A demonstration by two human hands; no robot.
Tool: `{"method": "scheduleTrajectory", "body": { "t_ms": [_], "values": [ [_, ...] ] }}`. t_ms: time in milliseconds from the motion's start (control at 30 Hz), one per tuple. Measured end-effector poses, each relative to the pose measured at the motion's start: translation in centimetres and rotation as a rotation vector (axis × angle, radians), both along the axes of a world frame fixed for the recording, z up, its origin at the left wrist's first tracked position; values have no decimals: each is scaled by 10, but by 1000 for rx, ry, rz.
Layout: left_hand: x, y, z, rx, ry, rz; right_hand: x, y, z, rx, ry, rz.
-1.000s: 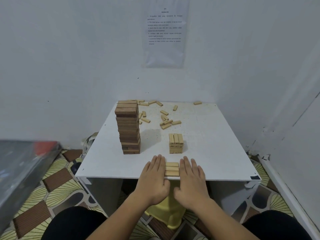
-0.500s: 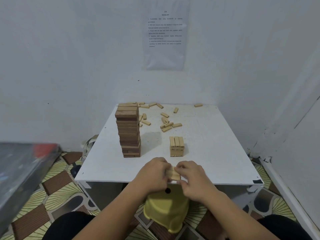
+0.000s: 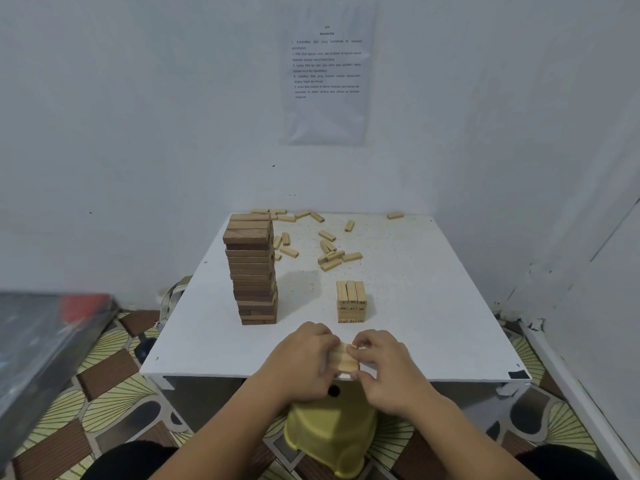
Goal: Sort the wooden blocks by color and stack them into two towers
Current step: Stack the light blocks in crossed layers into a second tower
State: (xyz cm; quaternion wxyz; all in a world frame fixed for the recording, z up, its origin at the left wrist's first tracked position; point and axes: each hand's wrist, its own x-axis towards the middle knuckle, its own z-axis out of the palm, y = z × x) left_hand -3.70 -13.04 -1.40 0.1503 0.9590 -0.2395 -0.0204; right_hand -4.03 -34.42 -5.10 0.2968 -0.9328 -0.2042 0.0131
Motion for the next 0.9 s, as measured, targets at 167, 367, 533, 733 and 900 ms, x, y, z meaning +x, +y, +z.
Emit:
{"method": "scheduleTrajectory", "body": {
  "t_ms": [167, 367, 533, 733, 900],
  "values": [
    [-6, 3, 4, -87, 14, -17, -4, -7, 6, 97, -54, 63],
    [5, 0, 30, -354, -46, 22, 15, -23, 49, 244, -95, 58],
    [47, -11, 52, -438, -41, 115, 62, -30, 77, 220, -173, 56],
    [83, -15, 44, -408, 14, 145, 100, -29, 66, 192, -155, 46],
    [93, -12, 36, -383, 48, 149, 111, -27, 54, 155, -132, 58]
  ]
}}
